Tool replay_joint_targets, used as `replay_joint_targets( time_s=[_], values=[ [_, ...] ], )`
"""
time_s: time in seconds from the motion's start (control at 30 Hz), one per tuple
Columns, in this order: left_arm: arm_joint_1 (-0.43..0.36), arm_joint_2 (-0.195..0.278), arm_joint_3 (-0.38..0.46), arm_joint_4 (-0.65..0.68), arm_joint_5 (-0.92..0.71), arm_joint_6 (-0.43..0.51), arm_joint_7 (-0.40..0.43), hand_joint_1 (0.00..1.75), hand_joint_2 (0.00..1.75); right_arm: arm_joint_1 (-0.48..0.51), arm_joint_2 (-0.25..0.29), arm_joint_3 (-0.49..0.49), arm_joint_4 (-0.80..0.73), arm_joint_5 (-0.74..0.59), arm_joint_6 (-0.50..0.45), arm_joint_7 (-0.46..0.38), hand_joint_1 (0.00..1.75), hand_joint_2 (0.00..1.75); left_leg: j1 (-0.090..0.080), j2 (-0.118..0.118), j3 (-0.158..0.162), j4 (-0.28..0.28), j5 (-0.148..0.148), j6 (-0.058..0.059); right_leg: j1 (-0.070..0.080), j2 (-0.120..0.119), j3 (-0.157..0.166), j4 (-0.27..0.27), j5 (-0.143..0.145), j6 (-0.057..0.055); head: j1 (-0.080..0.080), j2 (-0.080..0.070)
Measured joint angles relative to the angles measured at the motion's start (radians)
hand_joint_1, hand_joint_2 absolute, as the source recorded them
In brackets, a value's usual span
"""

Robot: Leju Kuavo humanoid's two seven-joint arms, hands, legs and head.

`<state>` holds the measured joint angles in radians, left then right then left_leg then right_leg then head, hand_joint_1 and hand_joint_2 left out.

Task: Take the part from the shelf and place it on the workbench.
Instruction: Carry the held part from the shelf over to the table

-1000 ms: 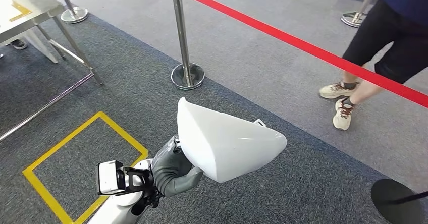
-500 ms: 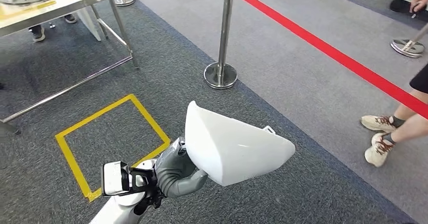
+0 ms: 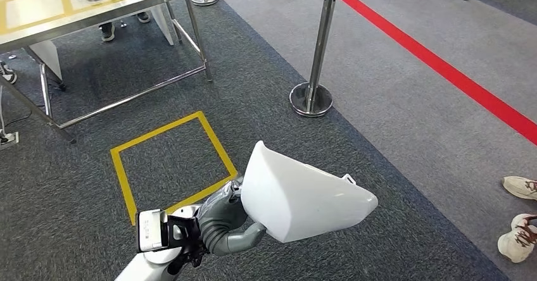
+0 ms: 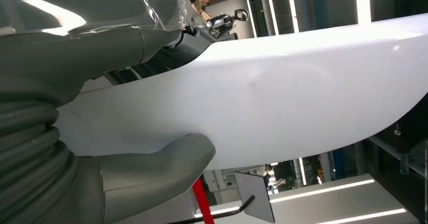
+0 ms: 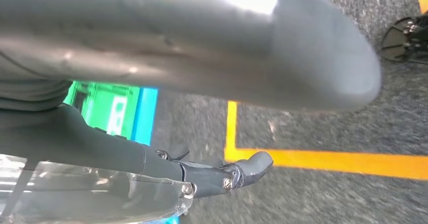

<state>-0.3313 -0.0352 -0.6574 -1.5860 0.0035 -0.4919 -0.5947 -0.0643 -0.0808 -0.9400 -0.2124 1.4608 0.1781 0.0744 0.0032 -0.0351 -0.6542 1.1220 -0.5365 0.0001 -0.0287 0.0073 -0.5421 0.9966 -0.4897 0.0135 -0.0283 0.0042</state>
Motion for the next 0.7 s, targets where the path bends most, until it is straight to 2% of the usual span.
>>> replay_joint_targets(
  time_s=[0.03,0.07,0.1,0.13,0.17,0.2,0.23,0.27,0.3,0.33,0.37,0.4,0.43,0.47,0.53,0.57,0.6,0.63,0.67,0.7],
  values=[
    [0.0,0.002,-0.001,-0.001,-0.002,0.001,-0.001,1.75,1.75,0.001,0.0,0.0,0.0,0.001,0.0,-0.004,0.0,0.0,0.0,0.018,-0.036,0.073,-0.033,-0.002,0.002,-0.015,-0.001,0.0,-0.001,-0.003,-0.003,0.0],
    [0.0,0.003,-0.001,-0.001,-0.003,0.001,-0.001,1.75,1.75,0.002,0.0,0.0,0.0,0.002,0.0,-0.006,0.0,0.0,0.001,0.024,-0.066,0.136,-0.056,-0.003,0.003,-0.03,-0.001,0.0,-0.001,-0.004,-0.003,0.0],
    [0.0,0.006,-0.002,-0.001,-0.004,0.001,-0.001,1.75,1.75,0.003,0.0,0.0,0.0,0.002,0.0,-0.008,0.0,0.0,0.001,0.026,-0.082,0.171,-0.063,-0.003,0.004,-0.046,-0.002,0.001,-0.002,-0.004,-0.003,0.0],
    [0.0,0.008,-0.002,-0.001,-0.004,0.002,-0.001,1.75,1.75,0.002,0.001,0.0,0.0,0.002,0.0,-0.011,0.0,0.0,0.001,0.028,-0.075,0.162,-0.05,-0.002,0.005,-0.06,-0.001,0.001,-0.002,-0.005,-0.003,0.0],
    [-0.001,0.009,-0.002,-0.001,-0.004,0.002,-0.001,1.75,1.75,0.0,0.002,0.0,0.0,0.002,-0.001,-0.015,0.0,0.0,0.0,0.034,-0.047,0.112,-0.022,0.001,0.006,-0.072,0.001,0.001,-0.003,-0.004,-0.003,0.0],
    [-0.002,0.009,-0.003,-0.001,-0.004,0.002,-0.001,1.75,1.75,-0.002,0.003,0.0,0.0,0.002,-0.001,-0.019,0.0,0.0,-0.003,0.053,-0.003,0.036,0.011,0.007,0.008,-0.083,0.003,0.0,-0.004,-0.003,-0.003,0.0],
    [-0.005,0.009,-0.003,-0.001,-0.004,0.002,-0.001,1.75,1.75,-0.004,0.005,0.0,0.0,0.002,-0.002,-0.023,0.0,0.0,-0.009,0.082,0.038,-0.038,0.032,0.014,0.011,-0.094,0.006,0.001,-0.006,-0.001,-0.003,0.0],
    [-0.008,0.009,-0.005,-0.002,-0.004,0.002,-0.001,1.75,1.75,-0.005,0.006,0.0,0.0,0.002,-0.003,-0.026,0.0,0.0,-0.015,0.106,0.068,-0.092,0.045,0.021,0.013,-0.104,0.008,0.002,-0.009,0.003,-0.003,0.0],
    [-0.011,0.009,-0.006,-0.002,-0.004,0.003,-0.002,1.75,1.75,-0.006,0.008,0.0,0.0,0.003,-0.004,-0.029,0.0,0.0,-0.02,0.122,0.082,-0.121,0.047,0.026,0.015,-0.114,0.011,0.001,-0.011,0.007,-0.002,0.0],
    [-0.013,0.01,-0.007,-0.002,-0.004,0.005,-0.003,1.75,1.75,-0.007,0.009,0.001,0.0,0.003,-0.005,-0.03,0.0,0.0,-0.024,0.12,0.083,-0.127,0.043,0.03,0.016,-0.125,0.014,0.0,-0.012,0.012,-0.002,0.0],
    [-0.013,0.012,-0.007,-0.002,-0.004,0.007,-0.004,1.75,1.75,-0.008,0.009,0.001,0.0,0.004,-0.006,-0.032,0.0,0.0,-0.023,0.105,0.083,-0.129,0.045,0.034,0.016,-0.138,0.019,-0.003,-0.014,0.017,-0.002,0.0],
    [-0.014,0.013,-0.008,-0.002,-0.004,0.01,-0.005,1.75,1.75,-0.01,0.01,0.002,0.0,0.004,-0.007,-0.033,0.0,0.0,-0.02,0.092,0.086,-0.132,0.048,0.039,0.015,-0.14,0.022,-0.002,-0.018,0.022,-0.002,0.0],
    [-0.015,0.014,-0.008,-0.003,-0.004,0.012,-0.007,1.75,1.75,-0.011,0.01,0.002,0.0,0.005,-0.007,-0.034,0.0,0.0,-0.016,0.079,0.089,-0.135,0.052,0.045,0.013,-0.123,0.02,0.012,-0.03,0.027,0.0,0.0],
    [-0.016,0.014,-0.008,-0.003,-0.004,0.014,-0.008,1.75,1.75,-0.011,0.01,0.003,0.0,0.005,-0.007,-0.035,0.0,0.0,-0.011,0.066,0.092,-0.139,0.057,0.05,0.012,-0.095,0.007,0.046,-0.052,0.032,0.003,0.0],
    [-0.018,0.014,-0.009,-0.002,-0.005,0.016,-0.01,1.75,1.75,-0.009,0.008,0.003,0.0,0.004,-0.007,-0.036,0.0,0.0,-0.006,0.041,0.092,-0.14,0.061,0.055,0.009,-0.033,-0.054,0.176,-0.116,0.04,0.008,0.0],
    [-0.018,0.014,-0.009,-0.002,-0.006,0.016,-0.01,1.75,1.75,-0.007,0.007,0.003,0.0,0.004,-0.007,-0.036,0.0,0.0,-0.006,0.026,0.091,-0.14,0.061,0.056,0.009,-0.019,-0.091,0.246,-0.141,0.042,0.009,0.0],
    [-0.018,0.015,-0.01,-0.001,-0.006,0.016,-0.01,1.75,1.75,-0.005,0.006,0.003,0.0,0.004,-0.007,-0.036,0.0,0.0,-0.005,0.011,0.092,-0.139,0.061,0.056,0.009,-0.014,-0.118,0.292,-0.15,0.043,0.009,0.0],
    [-0.018,0.015,-0.011,0.0,-0.006,0.015,-0.01,1.75,1.75,-0.004,0.005,0.003,0.0,0.003,-0.007,-0.036,0.0,0.0,-0.005,-0.004,0.093,-0.139,0.061,0.055,0.008,-0.012,-0.126,0.298,-0.137,0.043,0.01,0.0],
    [-0.018,0.015,-0.011,0.0,-0.007,0.014,-0.01,1.75,1.75,-0.004,0.005,0.003,0.0,0.003,-0.007,-0.036,0.0,0.0,-0.003,-0.018,0.095,-0.138,0.06,0.054,0.007,-0.008,-0.114,0.26,-0.105,0.043,0.01,0.0],
    [-0.018,0.015,-0.012,0.0,-0.007,0.014,-0.01,1.75,1.75,-0.004,0.005,0.003,0.0,0.003,-0.007,-0.036,0.0,0.0,-0.002,-0.032,0.097,-0.137,0.059,0.052,0.003,0.005,-0.086,0.188,-0.061,0.043,0.01,0.0]
  ],
)
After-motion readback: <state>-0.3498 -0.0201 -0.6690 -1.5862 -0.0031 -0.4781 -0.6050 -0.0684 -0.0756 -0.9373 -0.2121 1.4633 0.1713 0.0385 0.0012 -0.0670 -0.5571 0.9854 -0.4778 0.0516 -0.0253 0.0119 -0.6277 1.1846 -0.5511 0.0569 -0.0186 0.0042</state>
